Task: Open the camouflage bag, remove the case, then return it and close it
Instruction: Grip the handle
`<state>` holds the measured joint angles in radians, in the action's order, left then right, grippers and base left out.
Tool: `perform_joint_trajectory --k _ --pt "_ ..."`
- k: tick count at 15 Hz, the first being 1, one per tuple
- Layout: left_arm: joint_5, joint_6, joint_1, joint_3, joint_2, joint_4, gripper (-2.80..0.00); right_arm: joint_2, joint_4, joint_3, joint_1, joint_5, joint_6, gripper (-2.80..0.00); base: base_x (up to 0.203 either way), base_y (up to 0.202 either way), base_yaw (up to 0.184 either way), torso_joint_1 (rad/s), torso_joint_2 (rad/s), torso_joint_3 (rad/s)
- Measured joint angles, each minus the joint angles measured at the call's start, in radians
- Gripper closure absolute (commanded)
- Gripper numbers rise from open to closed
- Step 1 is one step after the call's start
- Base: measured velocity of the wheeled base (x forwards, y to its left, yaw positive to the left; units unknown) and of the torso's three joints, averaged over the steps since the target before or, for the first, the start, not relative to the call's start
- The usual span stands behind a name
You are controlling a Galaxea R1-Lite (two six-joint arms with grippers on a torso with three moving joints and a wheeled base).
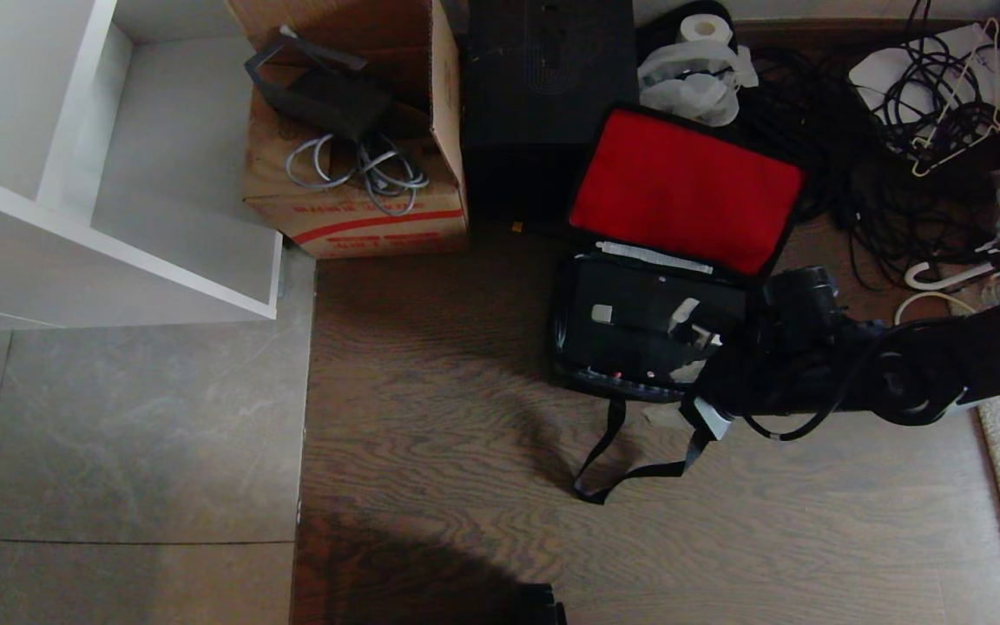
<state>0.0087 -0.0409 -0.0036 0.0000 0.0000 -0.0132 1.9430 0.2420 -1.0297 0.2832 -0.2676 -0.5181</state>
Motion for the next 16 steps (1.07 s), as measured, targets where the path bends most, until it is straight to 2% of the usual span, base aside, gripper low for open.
perform_joint_trajectory --k 1,3,4,6,7,8,10,13,16 --pt "0.0 0.0 0.001 0.0 0.0 0.0 0.0 0.008 0.021 0.0 0.005 0.101 -0.037 -2.8 0.0 0.0 0.0 0.0 0.0 0.0" --pt "0.0 0.0 0.001 0.0 0.0 0.0 0.0 0.044 0.1 -0.009 0.028 0.362 -0.104 -2.8 0.0 0.0 0.0 0.0 0.0 0.0" --pt "0.0 0.0 0.001 0.0 0.0 0.0 0.0 0.071 0.163 -0.015 0.044 0.524 -0.139 -2.8 0.0 0.0 0.0 0.0 0.0 0.0" --pt "0.0 0.0 0.0 0.0 0.0 0.0 0.0 0.126 0.317 -0.037 0.081 0.799 -0.19 -2.8 0.0 0.0 0.0 0.0 0.0 0.0" --pt "0.0 0.001 0.0 0.0 0.0 0.0 0.0 0.145 0.379 -0.051 0.095 0.893 -0.199 -2.8 0.0 0.0 0.0 0.0 0.0 0.0" --pt "0.0 0.0 0.0 0.0 0.0 0.0 0.0 0.155 0.416 -0.059 0.105 0.94 -0.203 -2.8 0.0 0.0 0.0 0.0 0.0 0.0" --pt "0.0 0.0 0.001 0.0 0.0 0.0 0.0 0.164 0.441 -0.067 0.124 0.958 -0.204 -2.8 0.0 0.0 0.0 0.0 0.0 0.0" --pt "0.0 0.0 0.0 0.0 0.0 0.0 0.0 0.167 0.539 -0.032 0.162 0.947 -0.212 -2.8 0.0 0.0 0.0 0.0 0.0 0.0" --pt "0.0 0.0 0.001 0.0 0.0 0.0 0.0 0.185 0.718 0.022 0.183 0.887 -0.299 -2.8 0.0 0.0 0.0 0.0 0.0 0.0"
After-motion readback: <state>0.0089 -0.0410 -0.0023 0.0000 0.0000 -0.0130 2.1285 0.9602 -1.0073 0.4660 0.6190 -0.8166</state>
